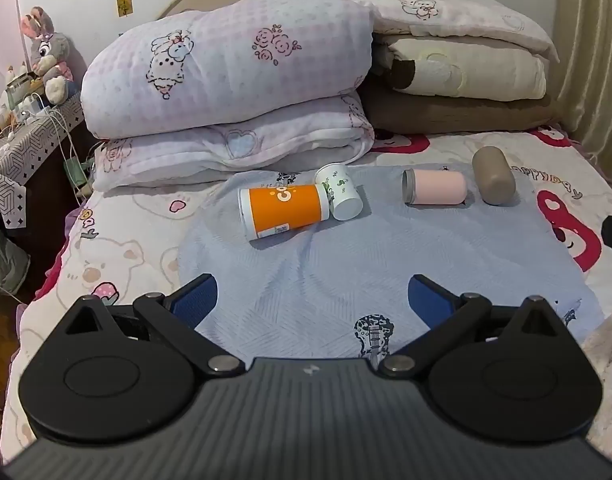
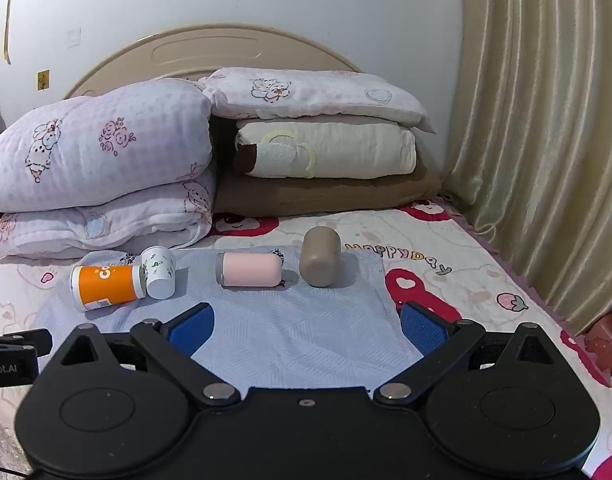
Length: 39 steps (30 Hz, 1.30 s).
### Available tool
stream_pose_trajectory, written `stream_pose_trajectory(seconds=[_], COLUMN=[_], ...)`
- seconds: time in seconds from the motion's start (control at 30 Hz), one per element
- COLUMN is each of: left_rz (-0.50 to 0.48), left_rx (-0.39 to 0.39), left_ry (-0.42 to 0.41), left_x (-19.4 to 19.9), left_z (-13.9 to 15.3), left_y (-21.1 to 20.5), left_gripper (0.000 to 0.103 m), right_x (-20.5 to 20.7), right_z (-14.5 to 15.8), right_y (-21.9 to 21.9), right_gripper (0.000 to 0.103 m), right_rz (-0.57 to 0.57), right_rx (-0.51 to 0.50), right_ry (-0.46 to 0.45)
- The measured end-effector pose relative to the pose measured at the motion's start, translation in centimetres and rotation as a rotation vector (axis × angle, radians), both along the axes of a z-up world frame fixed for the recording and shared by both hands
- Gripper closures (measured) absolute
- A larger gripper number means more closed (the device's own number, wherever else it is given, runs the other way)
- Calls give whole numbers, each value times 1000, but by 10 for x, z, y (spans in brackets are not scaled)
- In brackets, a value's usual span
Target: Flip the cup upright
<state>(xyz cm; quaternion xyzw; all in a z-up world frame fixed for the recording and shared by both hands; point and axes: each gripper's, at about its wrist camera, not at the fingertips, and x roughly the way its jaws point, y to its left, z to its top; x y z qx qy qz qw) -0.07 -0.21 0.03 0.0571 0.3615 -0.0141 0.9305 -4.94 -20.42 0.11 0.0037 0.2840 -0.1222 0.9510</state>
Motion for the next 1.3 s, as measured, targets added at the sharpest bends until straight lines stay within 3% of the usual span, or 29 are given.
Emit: stream_pose_trajectory(seconds=[1.3], left_rz=[-6], left_rx=[-14], left_ry=[-39], left_x=[-8], left_z=[6], left_y=[1], left_gripper=[0], right_x=[6], right_z=[-7], right_y=[-2], right_gripper=[2], right_rz=[16], right_rx=[-22], right_ry=[36])
